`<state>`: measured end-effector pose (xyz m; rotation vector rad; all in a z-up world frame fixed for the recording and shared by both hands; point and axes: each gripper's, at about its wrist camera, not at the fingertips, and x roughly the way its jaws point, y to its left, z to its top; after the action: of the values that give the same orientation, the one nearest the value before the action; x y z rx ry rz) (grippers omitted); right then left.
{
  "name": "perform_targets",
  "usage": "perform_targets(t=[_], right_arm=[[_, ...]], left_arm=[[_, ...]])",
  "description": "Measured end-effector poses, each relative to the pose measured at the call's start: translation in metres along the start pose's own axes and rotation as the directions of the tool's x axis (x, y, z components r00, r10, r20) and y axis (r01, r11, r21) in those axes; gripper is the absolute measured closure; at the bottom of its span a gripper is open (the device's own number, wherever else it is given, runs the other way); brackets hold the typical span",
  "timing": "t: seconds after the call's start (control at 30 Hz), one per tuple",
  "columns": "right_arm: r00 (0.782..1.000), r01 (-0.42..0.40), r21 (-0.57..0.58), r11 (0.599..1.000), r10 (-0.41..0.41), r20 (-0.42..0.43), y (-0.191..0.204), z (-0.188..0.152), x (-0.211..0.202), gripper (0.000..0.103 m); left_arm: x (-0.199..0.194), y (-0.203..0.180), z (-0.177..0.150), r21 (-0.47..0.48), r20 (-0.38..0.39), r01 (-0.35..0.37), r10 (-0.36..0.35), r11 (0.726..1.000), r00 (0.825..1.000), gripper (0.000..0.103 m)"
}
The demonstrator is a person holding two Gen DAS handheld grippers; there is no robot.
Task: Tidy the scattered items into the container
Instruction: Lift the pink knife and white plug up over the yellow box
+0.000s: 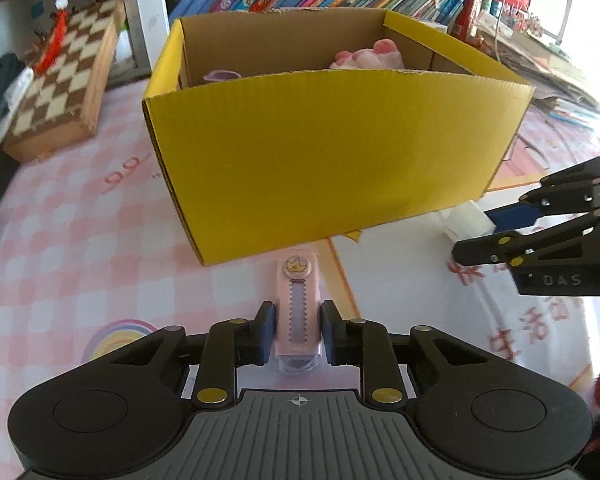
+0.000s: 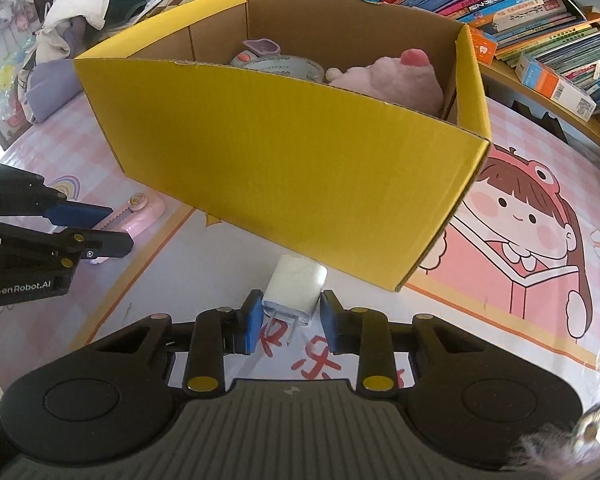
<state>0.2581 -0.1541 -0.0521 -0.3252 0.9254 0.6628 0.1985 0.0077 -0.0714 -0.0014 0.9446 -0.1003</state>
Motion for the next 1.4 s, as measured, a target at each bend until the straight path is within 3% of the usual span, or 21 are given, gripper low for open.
perform_targets(t=[0.17, 0.8, 1.1, 1.4], right_arm=[[1.000, 0.001, 0.003, 1.000, -0.001, 0.007, -0.001, -0.005, -0.008, 0.074], [0.997, -0.010, -0.010, 1.000, 0.011, 0.073, 0.013, -0.013, -0.059, 0.074], [0.988, 0.006, -0.047, 0.999, 0.002, 0.157, 0.024, -0.001, -0.090, 0.074], [0.969, 0.035, -0.101, 0.994, -0.009, 0.246, 0.022, 0.030, -0.115, 0.074]], left_arm=[[-0.007, -0.006, -0.004, -0.018, 0.002, 0.042, -0.042, 0.999, 0.999, 0.080], [-0.062, -0.028, 0.006, 0.049, 0.143, 0.112, -0.118, 0.992, 0.983, 0.080], [-0.089, -0.034, 0.020, 0.121, 0.235, 0.115, -0.141, 0.986, 0.962, 0.080], [-0.114, -0.029, 0.046, 0.172, 0.343, 0.095, -0.150, 0.980, 0.927, 0.080]])
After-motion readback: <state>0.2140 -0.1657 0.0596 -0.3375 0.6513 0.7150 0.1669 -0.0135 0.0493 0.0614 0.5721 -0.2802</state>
